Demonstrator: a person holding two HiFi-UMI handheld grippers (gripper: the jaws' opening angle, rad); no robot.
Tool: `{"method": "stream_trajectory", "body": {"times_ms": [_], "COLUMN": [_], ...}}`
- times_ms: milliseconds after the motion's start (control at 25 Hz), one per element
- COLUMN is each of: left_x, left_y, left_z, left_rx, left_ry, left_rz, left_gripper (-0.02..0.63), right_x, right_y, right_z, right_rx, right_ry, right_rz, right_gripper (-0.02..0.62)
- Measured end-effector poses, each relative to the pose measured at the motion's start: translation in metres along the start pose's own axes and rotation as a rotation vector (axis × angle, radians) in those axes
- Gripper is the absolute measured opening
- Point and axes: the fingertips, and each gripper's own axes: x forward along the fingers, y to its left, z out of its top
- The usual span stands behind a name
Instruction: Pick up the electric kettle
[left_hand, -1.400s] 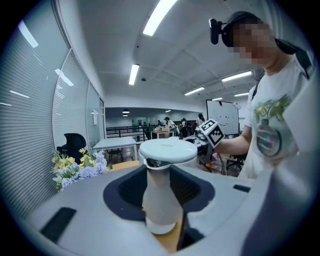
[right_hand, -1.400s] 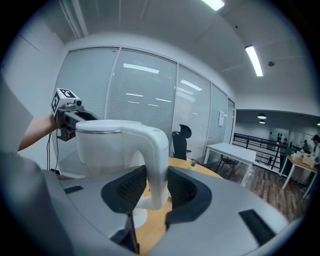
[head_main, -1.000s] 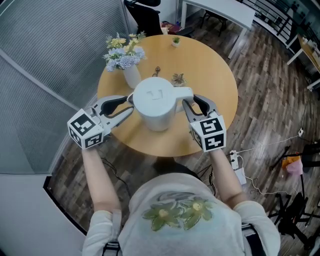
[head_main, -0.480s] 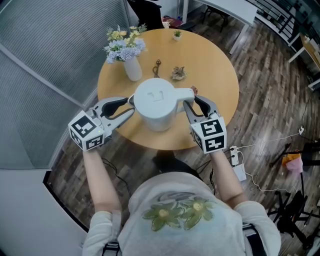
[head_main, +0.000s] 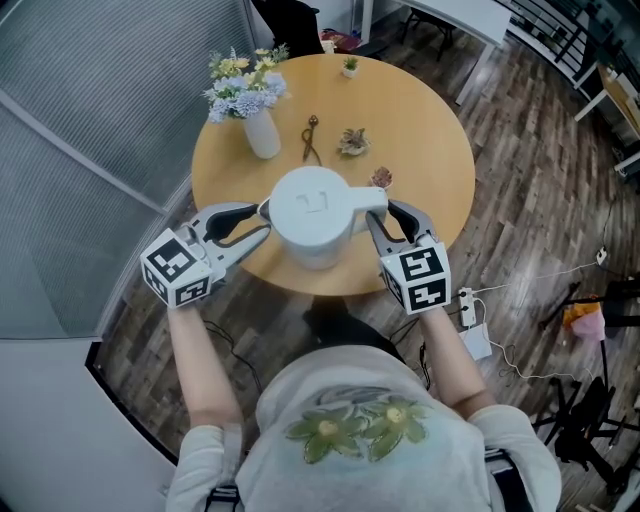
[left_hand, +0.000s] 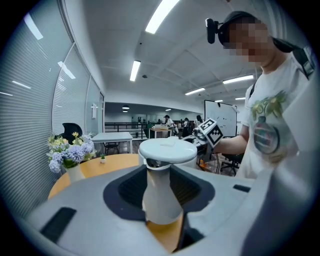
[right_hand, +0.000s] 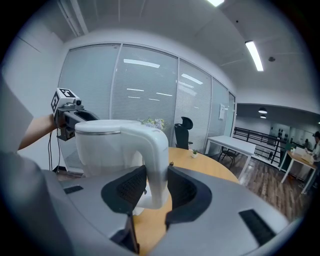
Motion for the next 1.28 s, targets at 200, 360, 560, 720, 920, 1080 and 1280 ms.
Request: {"method": "stream_trajectory", "body": {"times_ms": [200,360,560,720,920,1080,1280], "left_x": [0.003,0.004,0.0,-0.003,-0.004,-0.004,-0.003], "left_y": [-0.002,-0.001,-0.009,-0.01,-0.014,-0.016,-0.017], "left_z": [-0.005,-0.012,-0.015,-0.018,-0.017,-0.017,-0.017], "left_rx": [-0.013,-0.024,-0.027,-0.03,-0.03,-0.025,-0.026], "left_ry": [-0.004,-0.001,-0.002,-0.004,-0.005,0.001,0.002], "left_rz": [-0.005,-0.007,-0.003,-0.002,-0.003,-0.002,-0.002], "left_gripper": [0.144,0.144,0.144,0.144,0.144,0.144,0.144], "right_x": [0.001,0.005,-0.001,-0.001,-0.005,-0.006,-0.007], "right_y": [0.0,-0.001,0.005,0.009,0.011,0.011,0.011], "right_z": [-0.007,-0.012,-0.016,-0.018,-0.017,-0.018,-0.018], "right_rx": [0.007,-0.002,-0.004,-0.003,-0.001,-0.009,-0.006], "right_ry": [0.012,0.025,0.031,0.033,0.026,0.028,0.027], "right_rz": [0.001,-0.001,0.006,0.01,0.008,0.007,0.011], "right_gripper": [0.143,0.143,0.143,0.143,0.143,0.143,0.143]}}
